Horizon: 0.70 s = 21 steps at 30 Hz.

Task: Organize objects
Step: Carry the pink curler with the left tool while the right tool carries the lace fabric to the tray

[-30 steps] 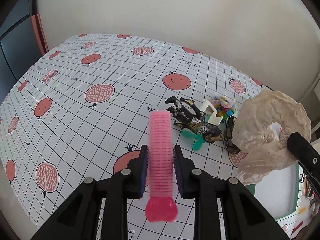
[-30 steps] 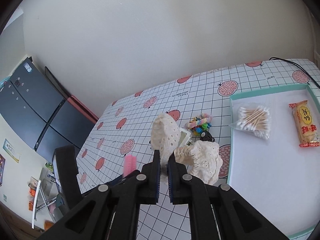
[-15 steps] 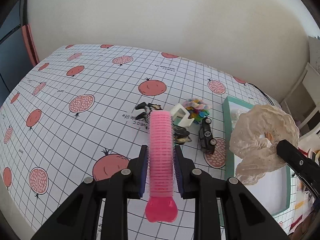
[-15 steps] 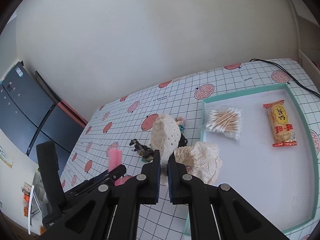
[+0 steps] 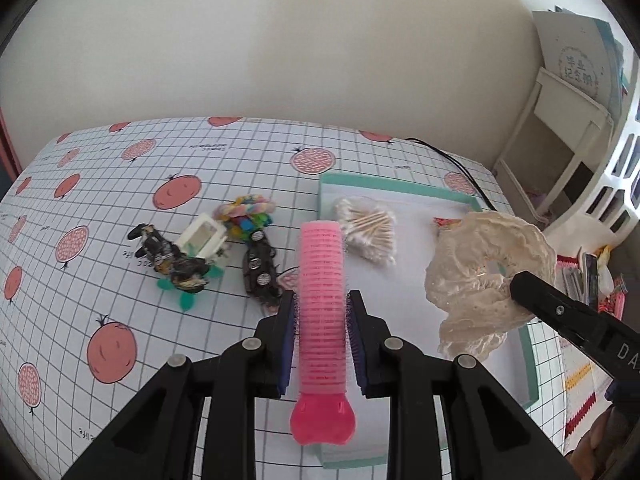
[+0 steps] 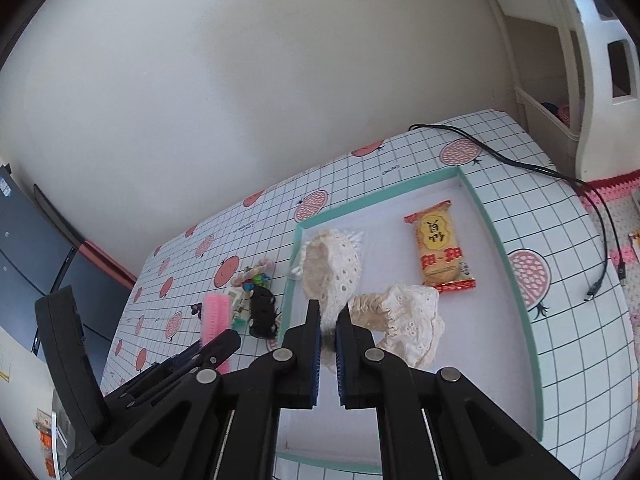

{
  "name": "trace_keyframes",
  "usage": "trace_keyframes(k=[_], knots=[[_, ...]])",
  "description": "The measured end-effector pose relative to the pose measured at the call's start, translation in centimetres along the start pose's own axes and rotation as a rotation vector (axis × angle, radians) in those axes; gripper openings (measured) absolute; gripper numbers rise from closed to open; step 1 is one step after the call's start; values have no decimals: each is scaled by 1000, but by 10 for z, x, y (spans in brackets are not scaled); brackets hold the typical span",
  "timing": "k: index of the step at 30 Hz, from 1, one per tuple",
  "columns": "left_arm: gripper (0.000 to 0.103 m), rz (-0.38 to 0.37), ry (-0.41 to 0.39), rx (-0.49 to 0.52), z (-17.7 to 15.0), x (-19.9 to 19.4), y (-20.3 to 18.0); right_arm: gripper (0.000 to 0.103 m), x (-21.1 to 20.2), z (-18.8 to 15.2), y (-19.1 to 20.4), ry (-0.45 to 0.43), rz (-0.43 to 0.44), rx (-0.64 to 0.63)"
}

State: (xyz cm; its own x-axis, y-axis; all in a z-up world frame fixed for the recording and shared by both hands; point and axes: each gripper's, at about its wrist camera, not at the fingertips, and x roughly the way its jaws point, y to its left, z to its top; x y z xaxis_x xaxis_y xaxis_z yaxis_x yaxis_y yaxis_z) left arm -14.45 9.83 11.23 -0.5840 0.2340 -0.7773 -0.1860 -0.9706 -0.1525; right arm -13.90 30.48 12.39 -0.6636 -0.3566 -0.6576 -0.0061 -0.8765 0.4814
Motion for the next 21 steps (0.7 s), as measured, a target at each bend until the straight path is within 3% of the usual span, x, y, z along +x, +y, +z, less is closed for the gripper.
trace_keyframes(k=[10,21], knots=[[26,-76,3,41,8,16,-36,7,-5,4,-20,-31,-46,27],[26,-63,38,66,10,57,-50,7,15,9,-35,-31,-107,5]])
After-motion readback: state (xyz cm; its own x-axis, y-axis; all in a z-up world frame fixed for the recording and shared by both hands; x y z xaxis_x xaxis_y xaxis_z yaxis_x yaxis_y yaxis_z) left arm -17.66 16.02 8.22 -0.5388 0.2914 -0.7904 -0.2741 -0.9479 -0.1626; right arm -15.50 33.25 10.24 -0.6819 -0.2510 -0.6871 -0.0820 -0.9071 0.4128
